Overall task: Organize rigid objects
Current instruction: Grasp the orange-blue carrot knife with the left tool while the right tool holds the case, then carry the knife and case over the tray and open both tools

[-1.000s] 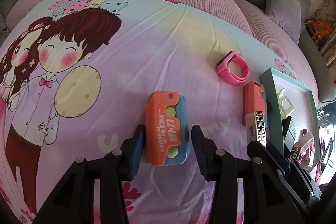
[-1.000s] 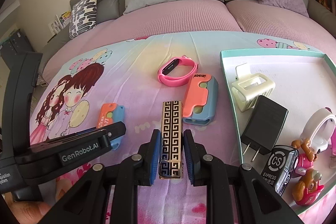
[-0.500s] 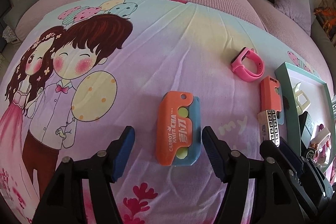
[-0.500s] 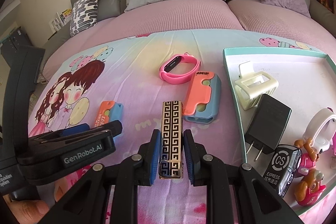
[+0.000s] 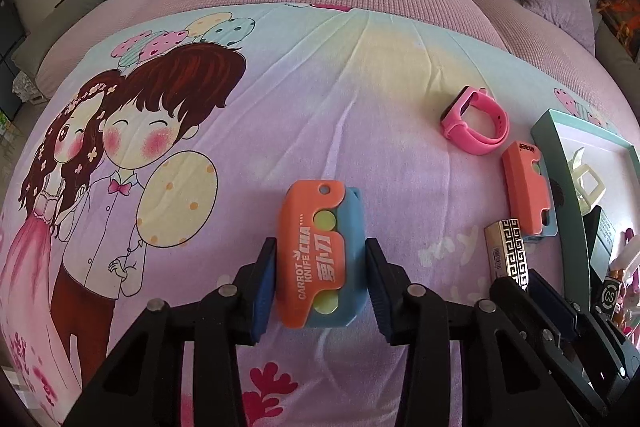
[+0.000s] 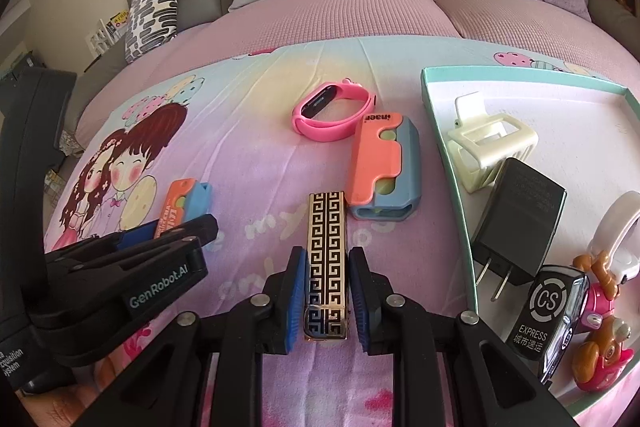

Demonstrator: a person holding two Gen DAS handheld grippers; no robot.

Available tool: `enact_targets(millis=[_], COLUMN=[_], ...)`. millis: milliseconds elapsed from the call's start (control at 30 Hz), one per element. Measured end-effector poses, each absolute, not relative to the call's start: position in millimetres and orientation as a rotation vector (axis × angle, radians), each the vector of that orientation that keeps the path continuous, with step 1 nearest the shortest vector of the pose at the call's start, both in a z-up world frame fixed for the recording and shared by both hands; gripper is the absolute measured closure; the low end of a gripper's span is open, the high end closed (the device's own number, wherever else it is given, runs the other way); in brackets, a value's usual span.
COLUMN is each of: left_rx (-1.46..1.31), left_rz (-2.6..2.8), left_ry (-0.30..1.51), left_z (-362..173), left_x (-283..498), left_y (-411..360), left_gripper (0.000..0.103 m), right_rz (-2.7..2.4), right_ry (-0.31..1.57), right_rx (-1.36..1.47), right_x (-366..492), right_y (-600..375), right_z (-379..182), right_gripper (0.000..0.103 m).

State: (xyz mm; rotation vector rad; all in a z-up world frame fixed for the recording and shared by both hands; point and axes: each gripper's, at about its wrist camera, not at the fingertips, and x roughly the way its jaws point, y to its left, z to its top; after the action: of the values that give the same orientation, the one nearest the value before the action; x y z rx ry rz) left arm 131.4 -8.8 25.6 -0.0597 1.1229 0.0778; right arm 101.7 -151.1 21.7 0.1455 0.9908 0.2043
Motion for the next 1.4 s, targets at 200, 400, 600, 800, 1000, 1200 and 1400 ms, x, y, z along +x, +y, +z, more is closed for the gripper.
enact_targets(millis=[200,400,600,800,1000,1200,1400], left_rx=[-0.163,-0.196,-0.204,-0.207,-0.175,-0.133,-0.085], left_rz=[0.032,0.009,-0.008,-0.077,-0.141,-0.228,-0.324], left_ry=[1.085,1.009,0.939,0.89,0.849,0.865,0.876], left_z=[39.3,65.8,89.9,106.8,119.9,114.7,108.5], left_x=[128.6,122.0,117.7,122.1,122.6,126.9,130.3], left_y=[2.5,4.7,2.9,-18.1,-53.4,-97.5,-146.7], left_gripper=[0.059,0.059,0.059,0.059,0.059,0.059,0.059], right_rz=[0.208,0.214,0.192,0.094,-0.05,-0.182,-0.304], right_ry=[0.969,0.919,0.843,0.782,0.761,0.741,0.726], right_rx=[0.152,0.154,0.18,0.217,0.269,0.29,0.301], right_x=[100.3,95.3,88.9,84.4,79.7,71.9,62.0], right_y=[-152.3,-154.3,-166.1,-203.8,-259.5,-302.5,-343.5], right_z=[27.6,41.7,61.8,76.4,80.7,83.2,85.2], right_gripper=[0.08,0.08,0.08,0.08,0.08,0.08,0.08])
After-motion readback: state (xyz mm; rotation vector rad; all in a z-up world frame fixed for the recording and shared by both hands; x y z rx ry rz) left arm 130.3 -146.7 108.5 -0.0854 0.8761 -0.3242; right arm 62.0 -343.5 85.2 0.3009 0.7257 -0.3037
